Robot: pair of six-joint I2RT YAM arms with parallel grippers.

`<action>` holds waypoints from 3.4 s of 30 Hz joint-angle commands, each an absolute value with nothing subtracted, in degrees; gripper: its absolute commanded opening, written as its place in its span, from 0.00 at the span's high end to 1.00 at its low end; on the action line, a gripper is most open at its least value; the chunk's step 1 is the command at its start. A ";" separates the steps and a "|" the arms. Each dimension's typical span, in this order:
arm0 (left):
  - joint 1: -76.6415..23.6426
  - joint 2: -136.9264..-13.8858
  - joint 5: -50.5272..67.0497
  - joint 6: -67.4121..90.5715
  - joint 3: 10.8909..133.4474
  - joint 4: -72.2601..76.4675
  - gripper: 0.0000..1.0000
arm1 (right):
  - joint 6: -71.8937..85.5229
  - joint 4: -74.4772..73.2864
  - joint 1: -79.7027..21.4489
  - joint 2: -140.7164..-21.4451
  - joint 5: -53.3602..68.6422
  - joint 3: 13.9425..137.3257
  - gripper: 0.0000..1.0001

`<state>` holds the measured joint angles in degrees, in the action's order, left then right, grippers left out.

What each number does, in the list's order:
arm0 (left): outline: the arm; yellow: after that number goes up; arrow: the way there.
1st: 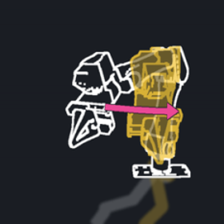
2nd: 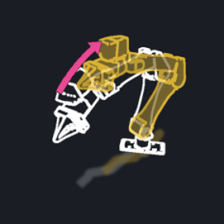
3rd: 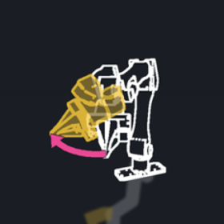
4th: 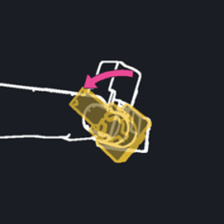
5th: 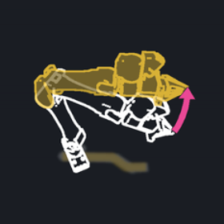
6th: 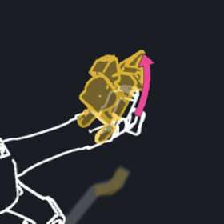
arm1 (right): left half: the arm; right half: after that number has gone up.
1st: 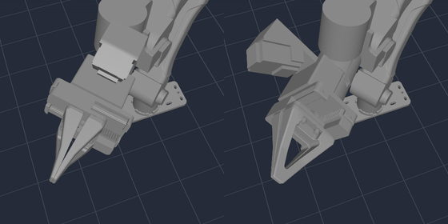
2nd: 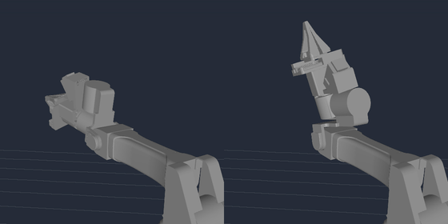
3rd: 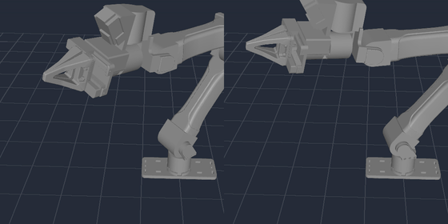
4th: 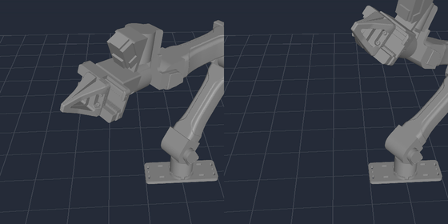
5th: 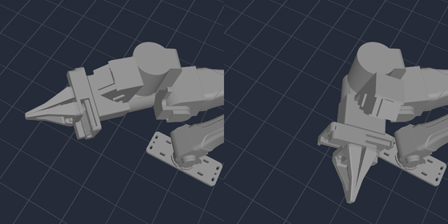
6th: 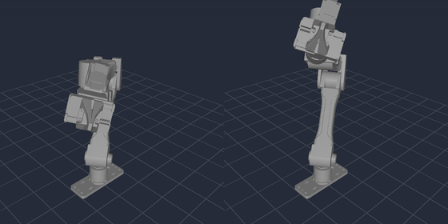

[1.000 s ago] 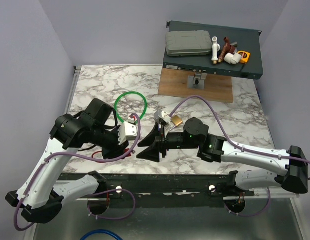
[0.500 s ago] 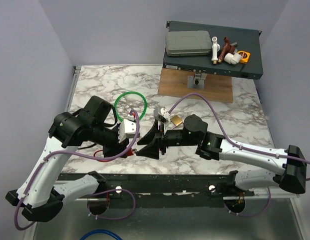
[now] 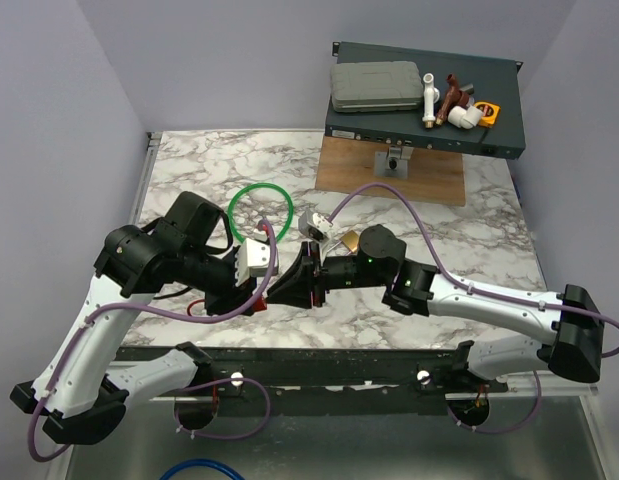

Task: Unlock with the key

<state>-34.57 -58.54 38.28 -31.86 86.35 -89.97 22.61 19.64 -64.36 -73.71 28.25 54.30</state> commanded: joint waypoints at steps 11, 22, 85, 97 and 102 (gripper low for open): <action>-34.19 -56.74 37.45 -30.78 87.44 -86.47 1.00 | 25.77 21.05 -63.40 -75.45 31.88 56.51 0.99; -44.98 -57.91 8.91 -36.71 87.15 -78.24 1.00 | 37.98 21.49 -60.92 -78.89 32.59 59.61 0.99; -46.94 -57.35 18.86 -32.13 92.71 -81.30 1.00 | 6.96 -12.31 -55.05 -74.43 36.92 81.36 0.21; -42.63 -57.98 27.33 -28.60 92.96 -81.01 1.00 | 2.19 -11.31 -58.71 -75.65 39.14 78.89 0.21; -40.97 -58.50 30.29 -27.36 94.60 -80.73 1.00 | 1.80 -8.59 -60.70 -76.03 36.17 77.33 0.25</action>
